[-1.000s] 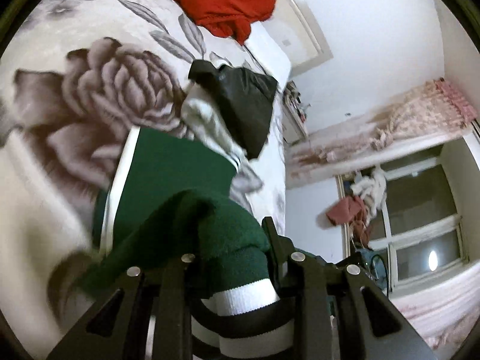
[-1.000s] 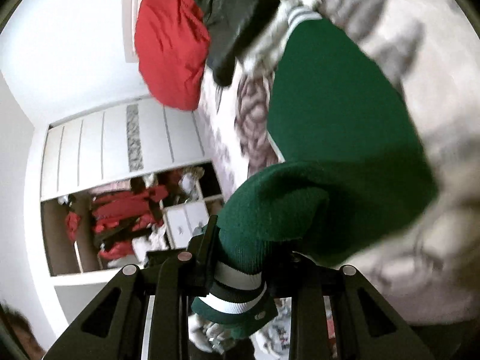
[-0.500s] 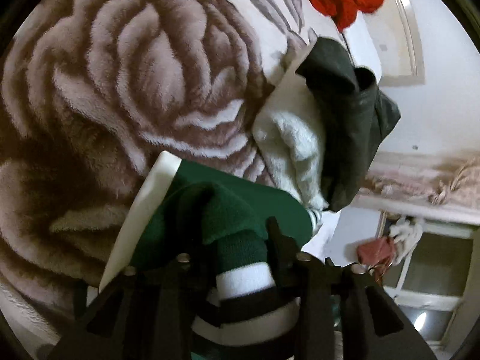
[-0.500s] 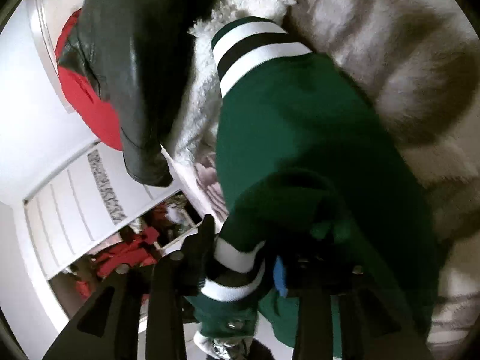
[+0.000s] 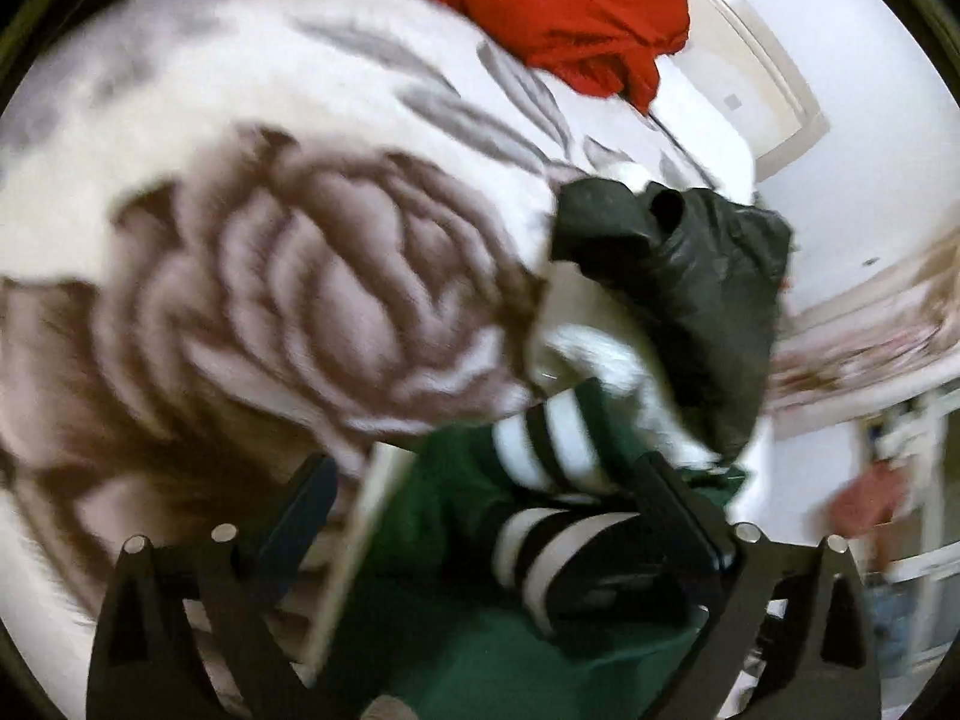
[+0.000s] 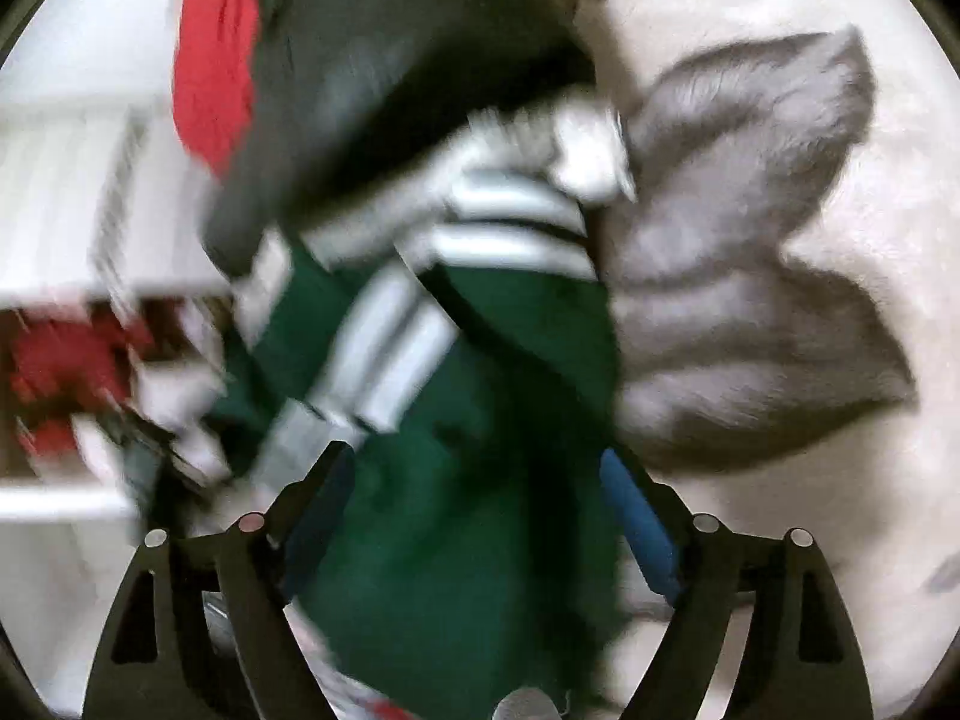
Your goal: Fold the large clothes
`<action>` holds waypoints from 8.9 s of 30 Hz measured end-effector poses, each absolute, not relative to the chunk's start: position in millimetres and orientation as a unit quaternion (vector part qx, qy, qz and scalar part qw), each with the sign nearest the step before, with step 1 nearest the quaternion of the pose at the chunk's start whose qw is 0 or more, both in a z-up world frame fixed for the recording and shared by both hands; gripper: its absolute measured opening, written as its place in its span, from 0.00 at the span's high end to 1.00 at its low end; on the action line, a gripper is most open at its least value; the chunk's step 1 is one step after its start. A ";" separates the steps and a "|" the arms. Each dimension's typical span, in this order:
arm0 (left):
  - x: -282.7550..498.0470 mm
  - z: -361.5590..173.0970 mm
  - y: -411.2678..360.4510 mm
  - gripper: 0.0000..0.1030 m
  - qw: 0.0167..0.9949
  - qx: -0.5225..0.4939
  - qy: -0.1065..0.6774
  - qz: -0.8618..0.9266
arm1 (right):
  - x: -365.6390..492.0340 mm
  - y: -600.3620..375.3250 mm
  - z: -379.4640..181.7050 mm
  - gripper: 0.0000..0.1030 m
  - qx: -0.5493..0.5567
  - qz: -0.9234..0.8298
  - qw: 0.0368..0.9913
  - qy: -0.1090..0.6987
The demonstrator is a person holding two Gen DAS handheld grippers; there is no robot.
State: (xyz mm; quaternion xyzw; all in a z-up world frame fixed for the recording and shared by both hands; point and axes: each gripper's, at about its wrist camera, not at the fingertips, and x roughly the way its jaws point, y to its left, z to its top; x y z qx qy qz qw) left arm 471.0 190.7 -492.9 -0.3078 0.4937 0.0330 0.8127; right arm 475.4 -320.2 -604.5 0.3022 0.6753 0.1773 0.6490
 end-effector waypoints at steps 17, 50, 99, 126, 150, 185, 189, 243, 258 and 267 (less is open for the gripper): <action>350.1 -504.2 208.7 0.02 0.780 -0.235 0.565 0.133 | 430.5 -297.2 -652.7 0.66 0.618 0.104 0.523 0.578; 275.1 -551.4 53.2 0.00 0.789 -0.041 0.607 0.085 | 378.1 -290.0 -578.2 0.33 0.296 0.098 0.666 0.678; 306.8 -517.2 79.0 0.00 0.797 -0.048 0.597 0.080 | 368.1 -376.0 -563.0 0.23 0.343 0.058 0.677 0.648; 316.3 -532.6 79.5 0.00 0.790 -0.096 0.603 0.056 | 289.2 -370.7 -571.5 0.39 0.378 0.097 0.586 0.710; 317.7 -495.0 100.4 0.00 0.810 -0.046 0.577 0.091 | 311.2 -342.2 -511.4 0.52 0.278 0.013 0.674 0.684; 246.9 -566.9 222.3 0.00 0.729 -0.163 0.630 0.212 | 547.2 -11.1 -558.0 0.28 -0.012 0.300 0.527 0.795; 255.6 -572.1 230.6 0.00 0.731 -0.166 0.629 0.204 | 522.2 25.8 -603.5 0.29 -0.104 0.296 0.470 0.825; 249.4 -519.7 127.0 0.00 0.772 -0.057 0.622 0.117 | 189.2 -366.6 -622.0 0.32 0.559 -0.010 0.491 0.668; 249.3 -519.7 72.6 0.00 0.791 0.000 0.608 0.062 | 131.7 -394.1 -583.9 0.84 0.481 -0.159 0.593 0.626; 251.0 -515.0 88.4 0.00 0.789 -0.021 0.611 0.067 | 150.0 -419.5 -572.5 0.41 0.423 -0.118 0.614 0.656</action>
